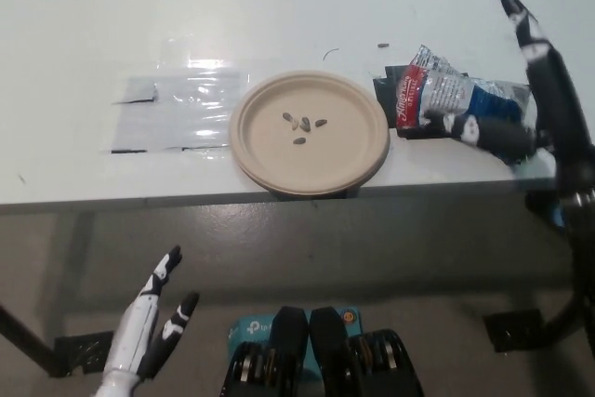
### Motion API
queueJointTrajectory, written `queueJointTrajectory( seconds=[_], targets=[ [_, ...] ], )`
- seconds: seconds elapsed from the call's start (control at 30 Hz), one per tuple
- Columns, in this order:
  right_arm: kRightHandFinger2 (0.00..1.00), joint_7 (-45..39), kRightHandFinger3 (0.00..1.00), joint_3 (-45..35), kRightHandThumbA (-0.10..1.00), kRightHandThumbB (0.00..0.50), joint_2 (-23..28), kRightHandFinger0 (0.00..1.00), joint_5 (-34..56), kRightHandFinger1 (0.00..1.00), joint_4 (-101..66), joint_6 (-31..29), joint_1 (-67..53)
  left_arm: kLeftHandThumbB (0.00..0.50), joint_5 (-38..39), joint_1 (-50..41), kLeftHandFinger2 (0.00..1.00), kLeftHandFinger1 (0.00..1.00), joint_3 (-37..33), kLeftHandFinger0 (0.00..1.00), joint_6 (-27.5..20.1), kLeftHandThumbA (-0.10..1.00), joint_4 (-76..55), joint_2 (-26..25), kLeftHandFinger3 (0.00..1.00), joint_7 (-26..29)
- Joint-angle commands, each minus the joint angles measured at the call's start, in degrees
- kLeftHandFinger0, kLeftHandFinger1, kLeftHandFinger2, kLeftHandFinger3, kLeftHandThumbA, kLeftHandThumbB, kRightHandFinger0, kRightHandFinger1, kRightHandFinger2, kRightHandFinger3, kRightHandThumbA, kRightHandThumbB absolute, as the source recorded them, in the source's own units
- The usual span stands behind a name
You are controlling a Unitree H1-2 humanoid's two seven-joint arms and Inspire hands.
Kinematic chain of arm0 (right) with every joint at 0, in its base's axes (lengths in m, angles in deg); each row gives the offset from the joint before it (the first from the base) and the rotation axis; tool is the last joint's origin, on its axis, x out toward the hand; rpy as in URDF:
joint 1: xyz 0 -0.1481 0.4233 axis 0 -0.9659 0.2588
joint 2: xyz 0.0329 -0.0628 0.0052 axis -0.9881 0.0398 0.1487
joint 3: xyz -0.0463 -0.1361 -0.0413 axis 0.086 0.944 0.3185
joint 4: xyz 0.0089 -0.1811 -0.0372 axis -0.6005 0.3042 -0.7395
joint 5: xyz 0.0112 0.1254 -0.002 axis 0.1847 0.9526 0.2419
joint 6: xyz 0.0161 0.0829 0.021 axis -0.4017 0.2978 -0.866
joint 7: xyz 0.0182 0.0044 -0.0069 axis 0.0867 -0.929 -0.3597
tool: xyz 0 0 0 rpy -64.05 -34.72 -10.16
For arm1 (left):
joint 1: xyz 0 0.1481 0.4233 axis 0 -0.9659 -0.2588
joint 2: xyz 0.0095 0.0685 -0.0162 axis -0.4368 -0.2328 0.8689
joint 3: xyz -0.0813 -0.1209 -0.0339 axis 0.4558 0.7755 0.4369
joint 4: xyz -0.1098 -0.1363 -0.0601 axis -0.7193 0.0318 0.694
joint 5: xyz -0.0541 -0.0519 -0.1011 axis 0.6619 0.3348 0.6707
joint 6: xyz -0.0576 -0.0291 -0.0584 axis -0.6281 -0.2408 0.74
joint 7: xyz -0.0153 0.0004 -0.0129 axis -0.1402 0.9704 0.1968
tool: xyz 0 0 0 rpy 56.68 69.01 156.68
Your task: The robot picks up a small bag of sunflower seeds on the right hand side and take it to the empty plate on the left hand side then pours some sunflower seeds on to the plate.
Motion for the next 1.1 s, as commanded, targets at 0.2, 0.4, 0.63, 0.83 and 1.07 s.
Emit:
queueJointTrajectory(
  seconds=[0.2, 0.4, 0.63, 0.83, 1.07],
  targets=[
    [1.00, 5.1, 1.00, 1.6, 1.00, 0.419, -5.3, 1.00, -6.1, 1.00, -14.8, -6.8, -20.7, 0.480, 7.6, 8.4, 1.00, 1.00, 0.4, 1.00, -5.2, 1.00, 2.9, 1.8, 1.00, -0.9],
    [1.00, 11.7, 1.00, 6.6, 1.00, 0.408, -4.6, 1.00, -9.9, 1.00, -1.2, -6.8, -19.5, 0.478, 7.7, 7.6, 1.00, 1.00, 0.2, 1.00, -5.4, 1.00, 2.5, 2.0, 1.00, -0.6],
    [1.00, 14.8, 1.00, 9.4, 1.00, 0.388, -2.8, 1.00, -6.7, 1.00, 6.2, -6.8, -17.3, 0.496, 7.7, 6.9, 1.00, 1.00, 0.3, 1.00, -4.7, 1.00, 1.6, 1.7, 1.00, -0.9],
    [1.00, 15.9, 1.00, 10.5, 1.00, 0.370, -2.5, 1.00, -6.9, 1.00, 7.9, -6.8, -18.7, 0.487, 8.2, 5.5, 1.00, 1.00, -0.1, 1.00, -4.6, 1.00, 1.0, 1.7, 1.00, -1.4],
    [1.00, 15.6, 1.00, 11.9, 1.00, 0.376, -2.6, 1.00, -6.0, 1.00, 7.8, -6.8, -21.4, 0.474, 7.7, 2.1, 1.00, 1.00, -0.3, 1.00, -4.8, 1.00, 0.2, 1.8, 1.00, -0.9]
  ],
)
